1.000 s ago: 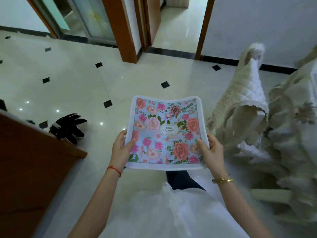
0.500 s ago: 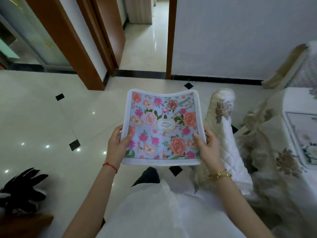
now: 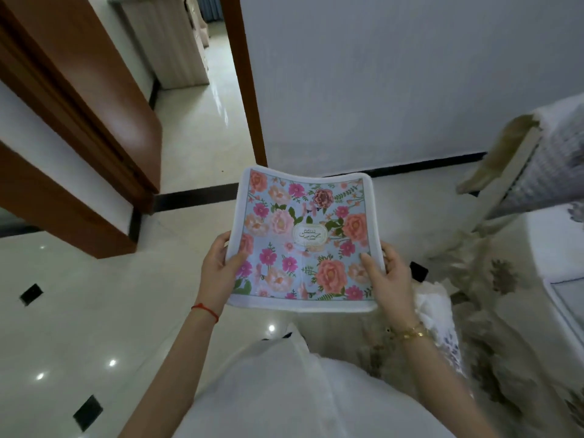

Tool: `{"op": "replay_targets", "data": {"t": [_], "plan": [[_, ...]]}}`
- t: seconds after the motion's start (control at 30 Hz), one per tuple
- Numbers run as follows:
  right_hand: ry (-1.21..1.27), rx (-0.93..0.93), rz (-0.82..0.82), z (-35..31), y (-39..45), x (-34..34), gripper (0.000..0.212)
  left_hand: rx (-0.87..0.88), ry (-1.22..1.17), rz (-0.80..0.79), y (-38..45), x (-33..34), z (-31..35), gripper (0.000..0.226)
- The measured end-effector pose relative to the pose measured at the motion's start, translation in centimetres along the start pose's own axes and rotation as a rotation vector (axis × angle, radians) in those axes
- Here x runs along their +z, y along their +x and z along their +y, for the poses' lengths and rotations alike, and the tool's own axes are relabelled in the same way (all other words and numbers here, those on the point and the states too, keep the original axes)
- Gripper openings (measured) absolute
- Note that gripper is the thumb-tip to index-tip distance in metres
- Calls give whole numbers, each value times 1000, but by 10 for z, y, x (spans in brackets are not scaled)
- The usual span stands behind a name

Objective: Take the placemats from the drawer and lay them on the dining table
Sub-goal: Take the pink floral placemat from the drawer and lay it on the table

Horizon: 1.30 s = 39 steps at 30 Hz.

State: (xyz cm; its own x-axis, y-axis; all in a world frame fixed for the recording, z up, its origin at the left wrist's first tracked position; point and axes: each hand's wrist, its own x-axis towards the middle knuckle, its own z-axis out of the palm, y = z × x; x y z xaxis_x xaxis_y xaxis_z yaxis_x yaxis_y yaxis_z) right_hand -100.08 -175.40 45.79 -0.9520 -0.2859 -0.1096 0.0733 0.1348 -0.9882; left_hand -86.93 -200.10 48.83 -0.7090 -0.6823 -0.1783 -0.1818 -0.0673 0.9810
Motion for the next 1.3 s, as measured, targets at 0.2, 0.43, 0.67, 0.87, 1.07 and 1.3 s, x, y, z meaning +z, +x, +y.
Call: {"op": "replay_targets", "data": {"t": [0.2, 0.43, 0.67, 0.87, 1.07, 1.3], "plan": [[71, 20, 149, -24, 104, 13, 25, -2, 39, -146, 136, 49, 40, 26], [79, 45, 350, -21, 208, -1, 24, -33, 87, -339, 268, 129, 61, 31], [63, 65, 541, -23, 324, -57, 26, -34, 94, -510, 382, 260, 91, 30], [57, 34, 706, -52, 401, -121, 25, 15, 81, -686, 457, 392, 130, 29], [60, 40, 901, -58, 458, -180, 21, 25, 90, -858, 504, 511, 157, 28], [58, 36, 1121, -63, 517, -242, 26, 46, 103, -1075, 546, 653, 177, 28]]}}
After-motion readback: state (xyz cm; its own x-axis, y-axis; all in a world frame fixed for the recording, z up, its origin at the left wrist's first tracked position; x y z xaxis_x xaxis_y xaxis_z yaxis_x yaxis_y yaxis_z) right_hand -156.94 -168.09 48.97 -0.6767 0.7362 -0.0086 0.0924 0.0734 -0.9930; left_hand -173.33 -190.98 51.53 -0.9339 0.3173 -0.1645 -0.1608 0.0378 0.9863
